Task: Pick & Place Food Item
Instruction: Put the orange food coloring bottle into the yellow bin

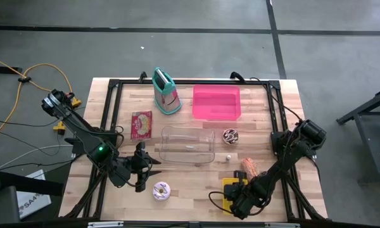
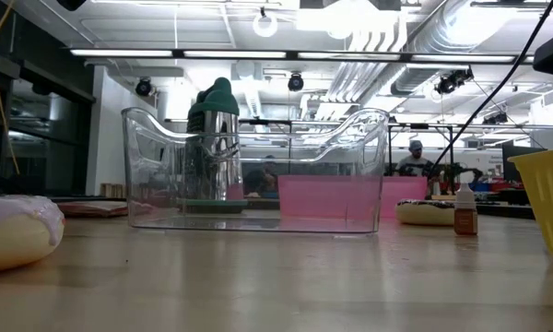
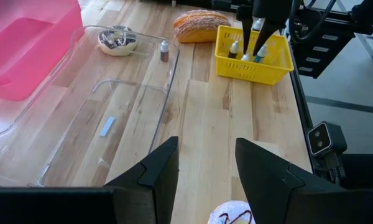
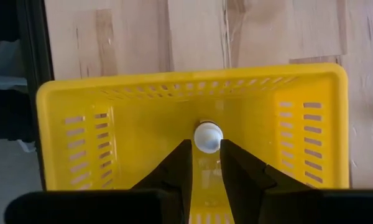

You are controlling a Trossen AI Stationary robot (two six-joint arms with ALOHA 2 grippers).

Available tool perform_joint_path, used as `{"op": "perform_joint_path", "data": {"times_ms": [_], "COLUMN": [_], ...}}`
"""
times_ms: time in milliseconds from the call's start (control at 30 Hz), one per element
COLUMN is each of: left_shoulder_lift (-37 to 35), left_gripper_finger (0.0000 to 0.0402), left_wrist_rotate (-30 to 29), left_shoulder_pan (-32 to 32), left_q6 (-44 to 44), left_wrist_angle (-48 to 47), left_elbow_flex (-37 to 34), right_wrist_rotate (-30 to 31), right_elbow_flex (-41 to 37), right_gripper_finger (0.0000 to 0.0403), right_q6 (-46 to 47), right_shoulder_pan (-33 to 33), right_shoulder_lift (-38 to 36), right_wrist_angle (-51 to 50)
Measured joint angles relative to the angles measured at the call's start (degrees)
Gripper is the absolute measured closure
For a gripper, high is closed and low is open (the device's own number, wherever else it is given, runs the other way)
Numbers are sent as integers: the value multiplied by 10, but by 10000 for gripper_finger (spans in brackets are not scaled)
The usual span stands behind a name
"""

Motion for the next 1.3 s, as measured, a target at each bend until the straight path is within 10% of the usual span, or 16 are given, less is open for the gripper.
{"op": "perform_joint_path", "data": {"times_ms": [1300], "left_shoulder_lift": [0], "left_gripper_finger": [249], "left_wrist_rotate": [0], "left_shoulder_pan": [0], "left_q6": [0], "left_wrist_angle": [0], "left_elbow_flex": [0], "right_wrist_rotate": [10], "right_elbow_flex": [0], "right_gripper_finger": [331], "right_q6": [43], "right_shoulder_pan": [-105], "right_shoulder_lift": [-93], "right_wrist_angle": [-158]}}
